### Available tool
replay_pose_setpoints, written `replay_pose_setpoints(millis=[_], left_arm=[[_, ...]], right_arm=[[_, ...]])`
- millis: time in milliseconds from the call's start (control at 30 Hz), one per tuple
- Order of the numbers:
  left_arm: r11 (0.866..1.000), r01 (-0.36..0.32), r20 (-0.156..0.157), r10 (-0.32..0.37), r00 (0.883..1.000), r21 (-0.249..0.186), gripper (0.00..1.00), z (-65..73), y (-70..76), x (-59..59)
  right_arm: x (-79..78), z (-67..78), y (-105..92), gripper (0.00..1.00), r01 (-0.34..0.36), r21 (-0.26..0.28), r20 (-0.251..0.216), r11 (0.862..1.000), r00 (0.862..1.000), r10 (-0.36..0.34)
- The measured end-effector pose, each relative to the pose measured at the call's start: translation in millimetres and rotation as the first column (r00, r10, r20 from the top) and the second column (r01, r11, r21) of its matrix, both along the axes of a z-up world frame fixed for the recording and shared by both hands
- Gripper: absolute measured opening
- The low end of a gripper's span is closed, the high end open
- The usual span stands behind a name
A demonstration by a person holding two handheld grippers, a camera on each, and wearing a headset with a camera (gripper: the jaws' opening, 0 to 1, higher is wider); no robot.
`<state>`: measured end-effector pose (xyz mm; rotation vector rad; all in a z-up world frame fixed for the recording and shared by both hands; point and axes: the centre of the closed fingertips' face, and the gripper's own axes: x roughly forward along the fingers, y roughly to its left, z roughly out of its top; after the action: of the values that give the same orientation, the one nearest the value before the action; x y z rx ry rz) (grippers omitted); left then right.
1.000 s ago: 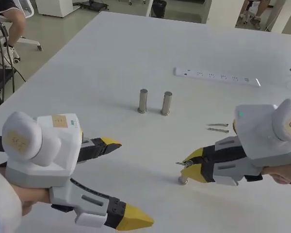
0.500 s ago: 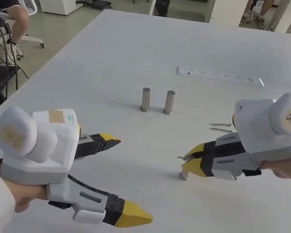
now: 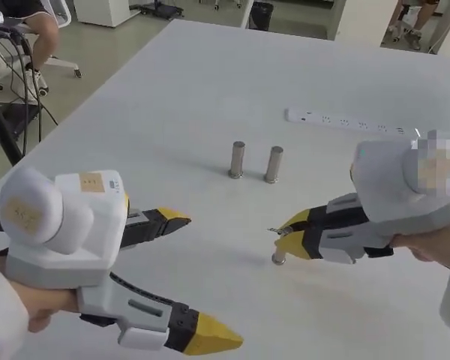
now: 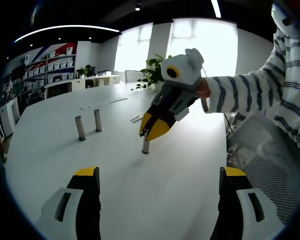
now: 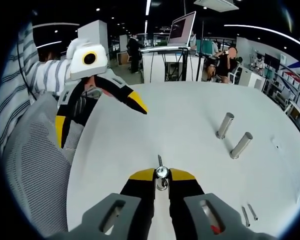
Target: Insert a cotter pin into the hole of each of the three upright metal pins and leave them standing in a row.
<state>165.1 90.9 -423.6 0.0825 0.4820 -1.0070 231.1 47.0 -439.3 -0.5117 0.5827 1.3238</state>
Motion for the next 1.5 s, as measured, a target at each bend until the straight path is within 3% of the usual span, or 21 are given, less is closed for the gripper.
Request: replay_pose_setpoints(millis=[533, 1500], left_arm=[[1.000, -0.008, -0.006, 0.007, 1.000, -0.014, 0.99, 0.4, -1.0, 0.8], [1.000, -0.014, -0.007, 0.014, 1.000, -0.010, 0.99, 1.3, 2.6, 4.1]], right_arm=[[12.2, -3.1, 33.7, 0.04, -0.030, 0.005, 0.005, 1.000, 1.000, 0.030], [20.8, -12.5, 50.3, 0.04, -0.074, -0.011, 0.016, 0.997, 0.997, 0.074]])
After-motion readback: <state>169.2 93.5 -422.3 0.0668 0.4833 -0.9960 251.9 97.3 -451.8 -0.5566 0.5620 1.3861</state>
